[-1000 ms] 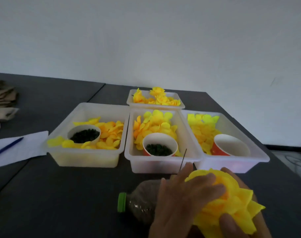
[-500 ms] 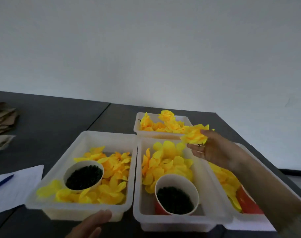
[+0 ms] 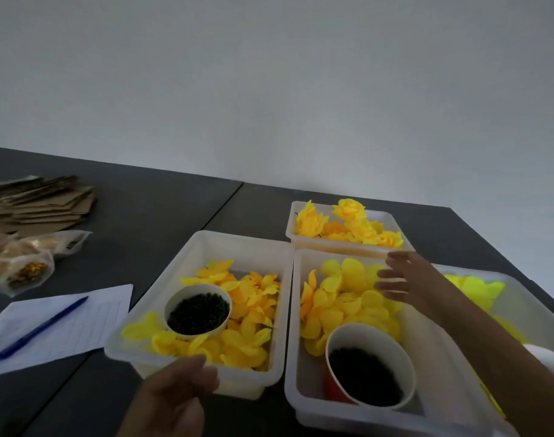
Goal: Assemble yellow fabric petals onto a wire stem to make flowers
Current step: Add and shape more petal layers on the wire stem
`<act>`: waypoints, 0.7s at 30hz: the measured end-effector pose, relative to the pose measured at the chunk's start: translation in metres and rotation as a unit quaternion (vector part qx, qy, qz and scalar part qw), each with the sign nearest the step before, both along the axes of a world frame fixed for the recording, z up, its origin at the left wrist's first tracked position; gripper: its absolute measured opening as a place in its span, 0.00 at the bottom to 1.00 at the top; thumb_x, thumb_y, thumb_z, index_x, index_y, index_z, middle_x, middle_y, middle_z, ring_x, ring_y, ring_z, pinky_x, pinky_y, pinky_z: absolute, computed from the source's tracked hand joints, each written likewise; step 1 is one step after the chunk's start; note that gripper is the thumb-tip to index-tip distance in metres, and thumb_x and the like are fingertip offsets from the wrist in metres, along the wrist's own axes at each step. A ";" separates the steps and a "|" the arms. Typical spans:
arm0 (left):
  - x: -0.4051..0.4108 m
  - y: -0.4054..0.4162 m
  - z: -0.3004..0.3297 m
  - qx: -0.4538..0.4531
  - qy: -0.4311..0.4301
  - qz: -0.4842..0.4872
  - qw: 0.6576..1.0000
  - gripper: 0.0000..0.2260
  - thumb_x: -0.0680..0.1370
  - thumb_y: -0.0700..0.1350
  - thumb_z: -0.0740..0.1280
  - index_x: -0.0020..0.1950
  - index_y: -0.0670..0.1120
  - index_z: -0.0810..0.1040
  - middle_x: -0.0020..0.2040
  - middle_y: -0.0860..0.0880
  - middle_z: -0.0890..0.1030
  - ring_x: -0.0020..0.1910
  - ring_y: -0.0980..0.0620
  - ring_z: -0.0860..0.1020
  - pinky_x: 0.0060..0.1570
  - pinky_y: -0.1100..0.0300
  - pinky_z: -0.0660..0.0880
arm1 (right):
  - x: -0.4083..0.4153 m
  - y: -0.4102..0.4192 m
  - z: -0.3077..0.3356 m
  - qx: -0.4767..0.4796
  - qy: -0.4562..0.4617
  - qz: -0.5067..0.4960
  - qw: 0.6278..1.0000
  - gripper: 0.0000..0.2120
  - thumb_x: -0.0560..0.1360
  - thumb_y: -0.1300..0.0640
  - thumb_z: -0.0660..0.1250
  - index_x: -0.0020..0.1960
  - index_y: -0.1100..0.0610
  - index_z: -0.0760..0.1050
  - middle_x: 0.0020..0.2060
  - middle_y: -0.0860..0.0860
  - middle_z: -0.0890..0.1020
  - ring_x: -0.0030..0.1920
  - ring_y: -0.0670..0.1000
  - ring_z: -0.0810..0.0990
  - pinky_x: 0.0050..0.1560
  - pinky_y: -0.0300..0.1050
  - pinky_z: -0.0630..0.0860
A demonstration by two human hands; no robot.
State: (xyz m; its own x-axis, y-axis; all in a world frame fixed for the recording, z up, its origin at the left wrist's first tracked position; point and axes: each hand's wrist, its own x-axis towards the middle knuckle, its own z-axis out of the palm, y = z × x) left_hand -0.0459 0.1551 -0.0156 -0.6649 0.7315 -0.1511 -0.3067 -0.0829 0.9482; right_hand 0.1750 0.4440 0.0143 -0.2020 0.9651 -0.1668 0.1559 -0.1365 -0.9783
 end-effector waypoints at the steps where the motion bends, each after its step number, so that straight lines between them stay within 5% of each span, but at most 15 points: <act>1: -0.001 -0.001 0.002 0.006 0.048 0.015 0.999 0.22 0.77 0.22 0.54 0.40 0.44 0.80 0.32 0.48 0.84 0.33 0.56 0.82 0.35 0.64 0.78 | 0.012 -0.016 -0.005 0.012 -0.012 0.016 1.000 0.11 0.80 0.60 0.61 0.61 0.60 0.72 0.49 0.61 0.79 0.42 0.60 0.80 0.41 0.50 0.74; 5: 0.003 0.005 0.008 0.040 0.227 0.099 0.968 0.11 0.79 0.35 0.60 0.51 0.50 0.78 0.44 0.59 0.83 0.44 0.64 0.80 0.41 0.61 0.76 | 0.044 -0.079 -0.013 0.081 -0.026 0.032 0.996 0.11 0.80 0.66 0.58 0.48 0.61 0.79 0.41 0.58 0.83 0.37 0.55 0.80 0.36 0.45 0.74; 9: -0.020 0.038 0.007 -0.035 0.367 0.080 0.926 0.09 0.81 0.42 0.61 0.53 0.54 0.78 0.49 0.59 0.80 0.47 0.67 0.77 0.42 0.72 0.69 | 0.061 -0.136 -0.014 0.123 0.050 0.021 0.991 0.15 0.80 0.68 0.56 0.42 0.61 0.79 0.35 0.58 0.82 0.32 0.53 0.79 0.30 0.41 0.74; 13: -0.063 0.081 -0.003 -0.250 0.532 0.019 0.809 0.13 0.82 0.42 0.57 0.58 0.50 0.80 0.57 0.48 0.80 0.55 0.48 0.78 0.52 0.55 0.73 | 0.074 -0.179 -0.029 0.153 0.101 -0.041 0.982 0.18 0.79 0.69 0.56 0.39 0.57 0.80 0.31 0.57 0.79 0.29 0.52 0.76 0.27 0.35 0.72; 17: -0.090 0.106 -0.016 -0.433 0.595 -0.059 0.675 0.13 0.80 0.49 0.61 0.62 0.47 0.77 0.56 0.44 0.79 0.56 0.43 0.77 0.56 0.50 0.73 | 0.081 -0.212 -0.052 0.154 0.119 -0.116 0.974 0.19 0.79 0.71 0.56 0.37 0.57 0.80 0.27 0.56 0.78 0.26 0.50 0.75 0.26 0.35 0.72; 21: -0.098 0.123 -0.031 -0.448 0.629 -0.101 0.627 0.16 0.78 0.53 0.65 0.62 0.45 0.75 0.56 0.45 0.78 0.56 0.44 0.78 0.55 0.52 0.74 | 0.074 -0.232 -0.069 0.181 0.053 -0.107 0.976 0.19 0.79 0.71 0.57 0.36 0.55 0.78 0.28 0.58 0.78 0.26 0.52 0.74 0.29 0.41 0.71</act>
